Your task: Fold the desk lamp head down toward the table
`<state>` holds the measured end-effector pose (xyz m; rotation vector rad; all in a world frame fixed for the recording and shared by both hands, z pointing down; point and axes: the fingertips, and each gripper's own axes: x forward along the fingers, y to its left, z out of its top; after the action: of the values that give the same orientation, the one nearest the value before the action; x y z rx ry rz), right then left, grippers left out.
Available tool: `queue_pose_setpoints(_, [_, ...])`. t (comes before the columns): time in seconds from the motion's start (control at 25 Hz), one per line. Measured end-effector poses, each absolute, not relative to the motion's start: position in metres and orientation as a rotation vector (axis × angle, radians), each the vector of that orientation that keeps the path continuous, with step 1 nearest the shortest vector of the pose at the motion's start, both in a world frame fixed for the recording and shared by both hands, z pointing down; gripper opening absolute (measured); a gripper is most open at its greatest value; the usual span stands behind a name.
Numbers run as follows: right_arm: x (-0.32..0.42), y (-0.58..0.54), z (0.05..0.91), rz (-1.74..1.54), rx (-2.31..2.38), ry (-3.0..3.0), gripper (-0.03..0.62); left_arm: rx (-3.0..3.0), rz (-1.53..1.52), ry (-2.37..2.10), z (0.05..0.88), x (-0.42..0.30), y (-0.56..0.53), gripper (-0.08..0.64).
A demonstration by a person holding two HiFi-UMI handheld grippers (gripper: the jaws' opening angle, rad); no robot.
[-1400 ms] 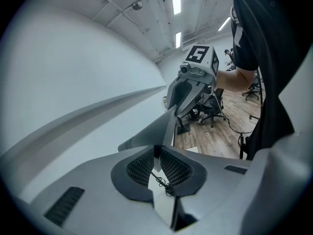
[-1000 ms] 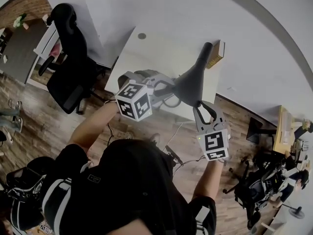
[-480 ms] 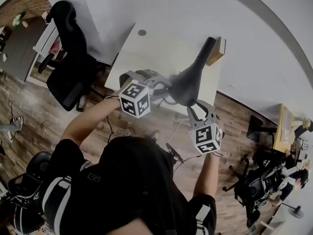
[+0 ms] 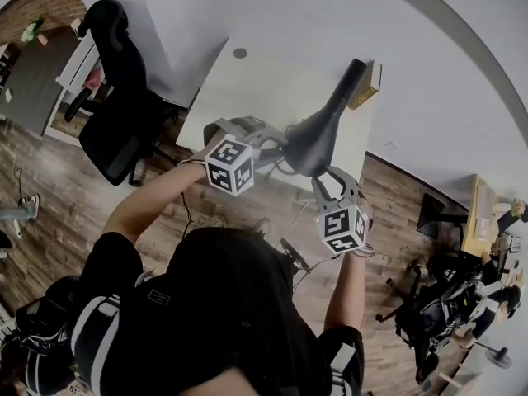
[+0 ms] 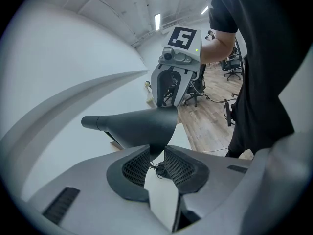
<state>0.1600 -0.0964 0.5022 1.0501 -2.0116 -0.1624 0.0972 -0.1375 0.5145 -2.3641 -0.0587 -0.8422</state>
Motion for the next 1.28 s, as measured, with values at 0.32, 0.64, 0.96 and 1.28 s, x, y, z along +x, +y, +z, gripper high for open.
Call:
queue_pose_setpoints(0.32, [0.162, -0.101, 0.515, -0.156, 1.034, -1.994, 0.146, -2.332, -0.870, -0.054, 0.527, 0.100, -0.143, 0.107])
queue_pose_setpoints(0.64, [0.163, -0.107, 0.529, -0.155, 1.025, -1.973, 0.152, -2.321, -0.886, -0.052, 0.541, 0.101, -0.149, 0.112])
queue_pose_setpoints(0.96, [0.167, -0.109, 0.540, -0.170, 1.017, -1.948, 0.155, -2.278, -0.908, -0.054, 0.552, 0.105, -0.151, 0.115])
queue_pose_setpoints(1.28, [0.172, -0.114, 0.553, -0.181, 1.014, -1.933, 0.158, -2.259, -0.918, -0.053, 0.564, 0.110, -0.156, 0.118])
